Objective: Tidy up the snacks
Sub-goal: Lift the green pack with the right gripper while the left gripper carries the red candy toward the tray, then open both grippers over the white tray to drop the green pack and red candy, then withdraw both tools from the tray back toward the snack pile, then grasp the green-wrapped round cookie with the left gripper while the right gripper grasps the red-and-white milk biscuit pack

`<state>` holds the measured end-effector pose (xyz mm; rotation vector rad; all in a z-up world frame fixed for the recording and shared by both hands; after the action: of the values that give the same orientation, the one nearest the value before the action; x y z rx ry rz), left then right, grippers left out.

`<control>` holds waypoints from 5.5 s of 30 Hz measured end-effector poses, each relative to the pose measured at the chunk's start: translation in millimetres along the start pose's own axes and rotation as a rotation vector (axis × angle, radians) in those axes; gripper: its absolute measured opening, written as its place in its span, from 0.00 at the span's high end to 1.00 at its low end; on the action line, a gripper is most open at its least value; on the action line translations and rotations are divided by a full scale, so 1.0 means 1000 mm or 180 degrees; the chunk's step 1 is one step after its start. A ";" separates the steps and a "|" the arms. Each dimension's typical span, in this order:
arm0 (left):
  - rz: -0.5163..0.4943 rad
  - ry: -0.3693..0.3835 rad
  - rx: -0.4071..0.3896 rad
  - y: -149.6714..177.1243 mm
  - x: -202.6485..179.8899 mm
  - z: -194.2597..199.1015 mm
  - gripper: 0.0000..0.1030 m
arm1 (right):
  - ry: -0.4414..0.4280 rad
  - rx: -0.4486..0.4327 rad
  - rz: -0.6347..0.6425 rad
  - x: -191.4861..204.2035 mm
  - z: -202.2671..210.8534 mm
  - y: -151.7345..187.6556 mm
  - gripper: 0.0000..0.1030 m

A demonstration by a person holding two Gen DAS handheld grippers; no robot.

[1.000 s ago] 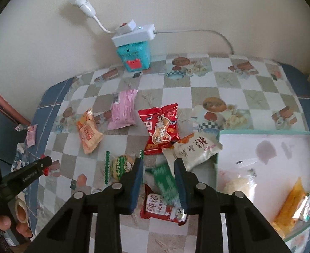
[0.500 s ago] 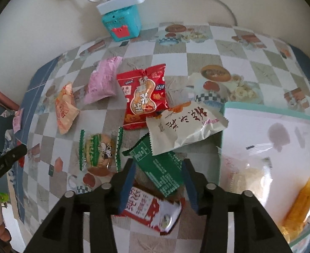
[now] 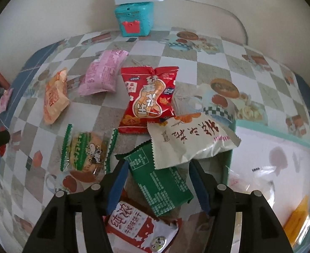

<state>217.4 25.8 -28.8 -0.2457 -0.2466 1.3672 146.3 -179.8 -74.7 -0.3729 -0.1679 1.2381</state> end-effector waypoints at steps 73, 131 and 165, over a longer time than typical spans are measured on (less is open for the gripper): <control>-0.1880 0.0569 -0.0181 0.110 -0.348 0.051 0.74 | 0.0818 0.0206 -0.1967 -0.310 0.081 0.067 0.58; 0.1129 0.0108 -0.0078 -0.007 0.045 -0.015 0.03 | 0.0095 0.0159 -0.0631 -0.031 0.025 -0.014 0.00; 0.0737 0.0436 0.0316 0.014 -0.017 -0.036 0.03 | -0.0103 0.0985 -0.0736 0.010 0.004 0.042 0.10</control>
<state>212.3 10.3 -68.0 -0.2904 -0.0359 1.5797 111.0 -157.8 -87.2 -0.0621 -0.0436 1.0216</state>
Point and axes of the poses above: each gripper's, at about its wrist camera, not at the fingertips, and z roughly against the way its jaws point, x to its left, y to its underside, the point moved 1 cm from there along -z, roughly the way its jaws point, and after that the axes turned 5 degrees about y, right-handed, at the moved point
